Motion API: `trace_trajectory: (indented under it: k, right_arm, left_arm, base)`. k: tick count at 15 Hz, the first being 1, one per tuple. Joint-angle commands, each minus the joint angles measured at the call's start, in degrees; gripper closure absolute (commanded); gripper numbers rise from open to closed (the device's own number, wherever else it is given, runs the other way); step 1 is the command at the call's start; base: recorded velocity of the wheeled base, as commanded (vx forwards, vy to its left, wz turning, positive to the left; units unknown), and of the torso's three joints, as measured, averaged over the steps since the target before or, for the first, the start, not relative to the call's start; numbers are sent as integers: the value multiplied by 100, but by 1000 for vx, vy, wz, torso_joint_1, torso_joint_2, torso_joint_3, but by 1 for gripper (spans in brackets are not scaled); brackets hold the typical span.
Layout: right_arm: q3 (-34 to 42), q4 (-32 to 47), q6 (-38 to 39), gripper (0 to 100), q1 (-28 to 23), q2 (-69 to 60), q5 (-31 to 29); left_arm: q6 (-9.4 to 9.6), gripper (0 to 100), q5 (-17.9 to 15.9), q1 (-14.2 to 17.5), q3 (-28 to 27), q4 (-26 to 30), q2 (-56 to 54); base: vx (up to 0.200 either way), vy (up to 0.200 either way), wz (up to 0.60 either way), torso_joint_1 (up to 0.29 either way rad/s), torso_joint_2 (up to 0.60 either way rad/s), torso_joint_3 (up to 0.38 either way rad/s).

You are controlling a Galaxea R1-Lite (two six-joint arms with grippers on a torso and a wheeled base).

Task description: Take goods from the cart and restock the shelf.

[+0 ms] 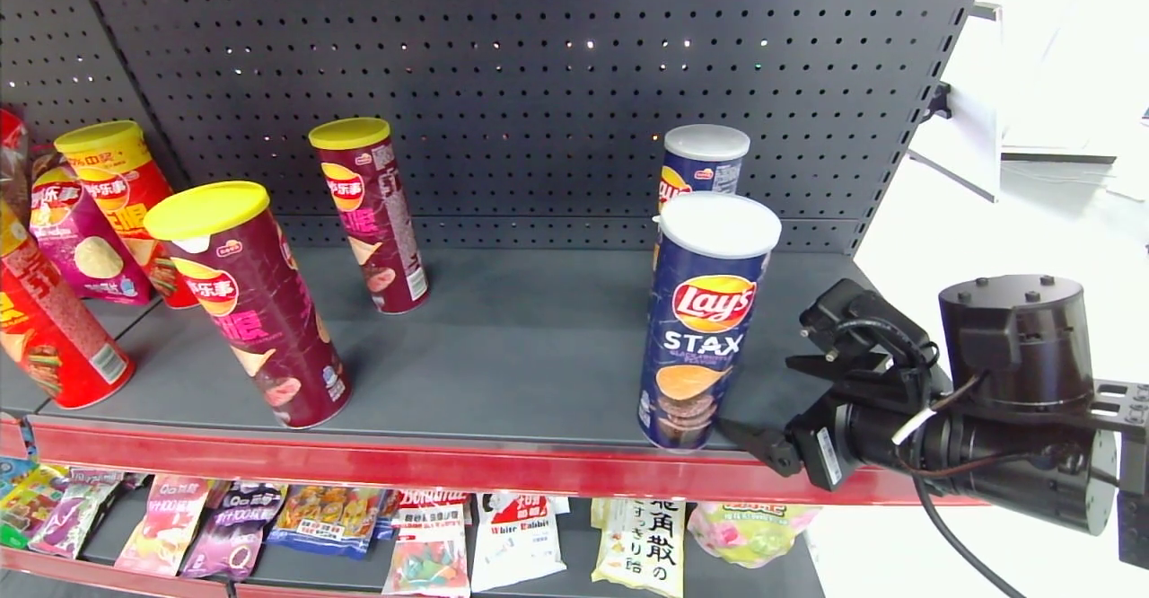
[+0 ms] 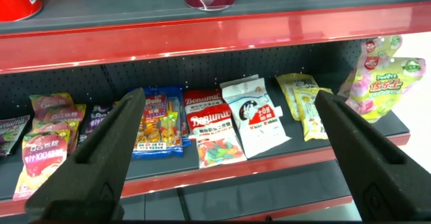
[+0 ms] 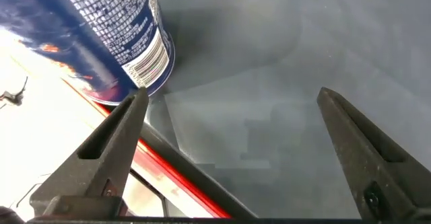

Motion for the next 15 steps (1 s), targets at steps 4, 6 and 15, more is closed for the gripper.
trace_trajectory:
  k: [4,6,15]
  right_arm:
    - [-9,-76,-3,0,78,37,-6]
    - [9,-102,-3,0,78,37,-6]
    - [369,-120,-56,0,-977,-1545,2]
  left_arm:
    - [0,0,-2,1,0,8,9]
    - [0,0,-2,10,0,8,9]
    - [0,0,-2,10,0,-1,9]
  base:
    - [0,0,0,0,0,0]
    - [0,0,0,0,0,0]
    - [0,0,0,0,0,0]
